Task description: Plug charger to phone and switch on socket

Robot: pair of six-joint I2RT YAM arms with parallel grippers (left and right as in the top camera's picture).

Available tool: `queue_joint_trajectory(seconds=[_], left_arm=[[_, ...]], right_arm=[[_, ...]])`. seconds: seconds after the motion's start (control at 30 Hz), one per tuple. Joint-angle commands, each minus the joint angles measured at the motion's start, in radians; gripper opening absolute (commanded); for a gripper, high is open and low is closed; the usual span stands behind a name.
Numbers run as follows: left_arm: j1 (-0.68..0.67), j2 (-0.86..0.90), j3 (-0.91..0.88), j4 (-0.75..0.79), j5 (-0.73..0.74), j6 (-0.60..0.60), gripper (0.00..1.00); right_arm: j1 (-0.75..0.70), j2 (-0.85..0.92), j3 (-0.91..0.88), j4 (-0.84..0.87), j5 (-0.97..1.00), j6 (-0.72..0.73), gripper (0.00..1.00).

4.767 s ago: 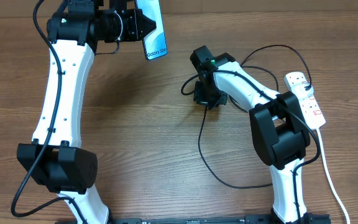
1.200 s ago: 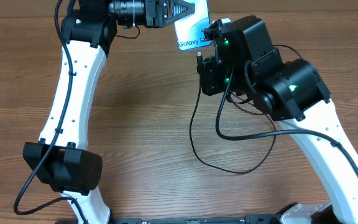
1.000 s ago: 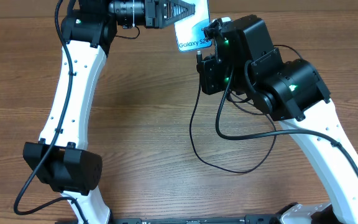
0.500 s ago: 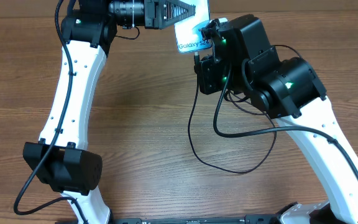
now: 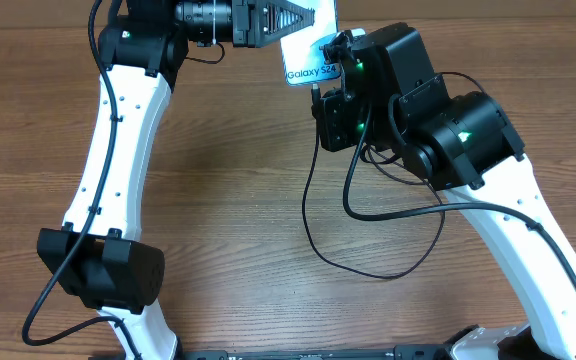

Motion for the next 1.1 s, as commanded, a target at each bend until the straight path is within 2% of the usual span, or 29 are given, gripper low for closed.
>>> queue_joint_trajectory(seconds=[0.0, 1.07], left_arm=[[-0.006, -0.002, 0.015, 0.005, 0.001, 0.027, 0.04], [-0.006, -0.002, 0.015, 0.001, 0.025, 0.052, 0.04]], right_arm=[[0.003, -0.001, 0.006, 0.006, -0.006, 0.006, 0.04], [0.003, -0.001, 0.006, 0.036, -0.005, 0.006, 0.04]])
